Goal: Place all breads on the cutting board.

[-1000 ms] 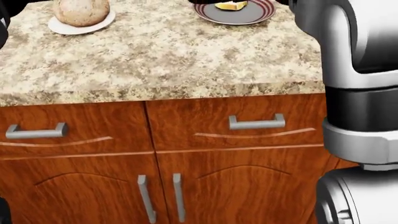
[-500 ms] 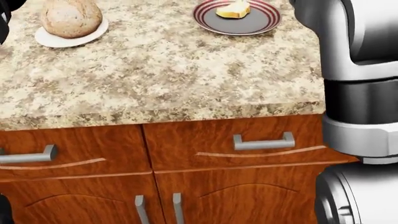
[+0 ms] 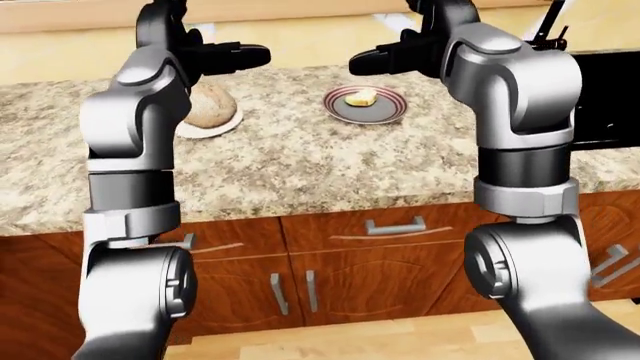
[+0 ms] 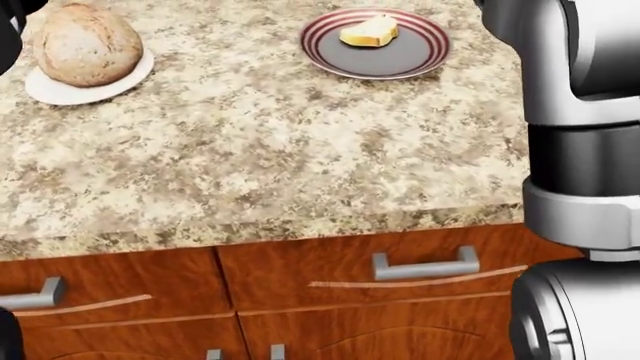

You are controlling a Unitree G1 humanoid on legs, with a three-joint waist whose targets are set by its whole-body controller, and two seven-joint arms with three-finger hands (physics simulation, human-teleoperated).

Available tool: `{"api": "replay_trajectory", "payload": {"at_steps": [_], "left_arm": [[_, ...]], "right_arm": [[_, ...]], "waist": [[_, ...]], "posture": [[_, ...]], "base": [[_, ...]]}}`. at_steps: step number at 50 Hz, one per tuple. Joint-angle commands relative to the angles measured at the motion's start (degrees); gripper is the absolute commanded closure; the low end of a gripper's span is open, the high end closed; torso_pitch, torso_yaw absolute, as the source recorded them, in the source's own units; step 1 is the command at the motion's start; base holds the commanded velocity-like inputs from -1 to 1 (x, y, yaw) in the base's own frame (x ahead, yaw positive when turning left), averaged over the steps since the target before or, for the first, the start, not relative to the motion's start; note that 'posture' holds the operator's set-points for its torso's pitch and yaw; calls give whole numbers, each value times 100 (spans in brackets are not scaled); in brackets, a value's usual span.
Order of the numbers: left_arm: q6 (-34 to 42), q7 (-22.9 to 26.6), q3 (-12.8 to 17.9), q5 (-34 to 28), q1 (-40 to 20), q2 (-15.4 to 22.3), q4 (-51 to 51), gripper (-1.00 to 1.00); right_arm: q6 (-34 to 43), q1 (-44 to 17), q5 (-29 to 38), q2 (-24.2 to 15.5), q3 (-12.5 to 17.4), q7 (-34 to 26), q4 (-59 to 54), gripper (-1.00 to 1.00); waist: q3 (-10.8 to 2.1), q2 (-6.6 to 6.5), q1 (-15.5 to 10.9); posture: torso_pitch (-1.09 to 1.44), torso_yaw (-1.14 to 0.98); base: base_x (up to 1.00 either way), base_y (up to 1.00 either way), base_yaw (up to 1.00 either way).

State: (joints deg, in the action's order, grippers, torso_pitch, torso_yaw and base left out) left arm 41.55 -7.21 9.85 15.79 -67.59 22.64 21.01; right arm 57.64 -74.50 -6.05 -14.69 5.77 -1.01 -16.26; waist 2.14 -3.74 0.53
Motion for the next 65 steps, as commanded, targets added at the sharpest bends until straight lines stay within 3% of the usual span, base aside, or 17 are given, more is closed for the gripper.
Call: {"api": "replay_trajectory", "payload": {"at_steps": [1,2,3,4,11,16,17,19,26,30,31,32,39,44,54,59,65], "left_arm": [[-141,-8,73,-37,-178,103,-158,-100],[-137,-11,75,-39,-176,102,-163,-100],[-138,-11,67,-44,-175,95,-167,-100],[-133,-12,63,-49,-198,91,-152,-100],[-135,-33,63,-38,-191,39,-166,-100],[-137,-26,78,-28,-222,70,-137,-100],[-120,-30,80,-20,-237,73,-147,-100],[-134,-35,78,-18,-215,63,-154,-100],[-67,-57,73,3,-212,59,-229,-100],[-73,-55,77,7,-224,64,-214,-100],[-79,-59,74,9,-231,54,-207,-100],[-77,-62,66,12,-235,42,-209,-100],[-78,-65,74,29,-215,43,-234,-100],[-71,-84,61,35,-257,24,-210,-100],[-91,-75,54,24,-286,27,-166,-100],[-175,-59,83,38,-261,46,-83,-100],[-207,-75,53,43,-362,39,12,-100]], "right_arm": [[-184,-233,-1,-42,17,-21,172,-100],[-185,-238,0,-46,20,-25,165,-100],[-176,-241,1,-52,28,-21,169,-100],[-171,-239,-2,-53,35,-19,174,-100],[-153,-170,3,-31,29,0,222,-100],[-247,-258,17,-47,19,-28,64,-100],[-229,-278,17,-39,14,-27,69,-100],[-223,-276,17,-44,20,-31,82,-100],[-178,-264,17,-59,28,-31,144,-100],[-195,-242,24,-54,18,-34,141,-100],[-218,-225,23,-40,19,-33,128,-100],[-225,-238,22,-32,21,-30,107,-100],[-204,-301,37,-49,12,-40,75,-100],[-121,-327,38,-73,19,-44,139,-100],[-149,-314,26,-57,38,-22,137,-100],[-135,-330,31,-31,10,-4,121,-100],[-119,-417,47,-67,12,-33,82,-100]], "waist": [[-202,-112,5],[-355,-290,48],[-205,-68,-19],[-173,-159,13],[-156,229,-17],[-243,843,-75],[-199,563,-54],[-224,658,-66],[-138,310,-61],[-250,-313,15],[-180,-18,-8],[-177,-140,25],[-177,204,-5],[-208,727,-73],[-143,355,-69],[-271,-184,71],[-200,89,12]], "posture": [[0,0],[0,0],[0,0],[0,0],[0,0],[0,0],[0,0],[0,0],[0,0],[0,0],[0,0],[0,0],[0,0],[0,0],[0,0],[0,0],[0,0]], "base": [[7,5,0],[7,5,0],[7,5,0],[7,5,0],[7,7,0],[7,8,0],[8,9,0],[7,8,0],[7,8,0],[6,8,0],[7,8,0],[6,8,0],[7,8,0],[6,8,0],[6,9,0],[6,8,0],[6,8,0]]}}
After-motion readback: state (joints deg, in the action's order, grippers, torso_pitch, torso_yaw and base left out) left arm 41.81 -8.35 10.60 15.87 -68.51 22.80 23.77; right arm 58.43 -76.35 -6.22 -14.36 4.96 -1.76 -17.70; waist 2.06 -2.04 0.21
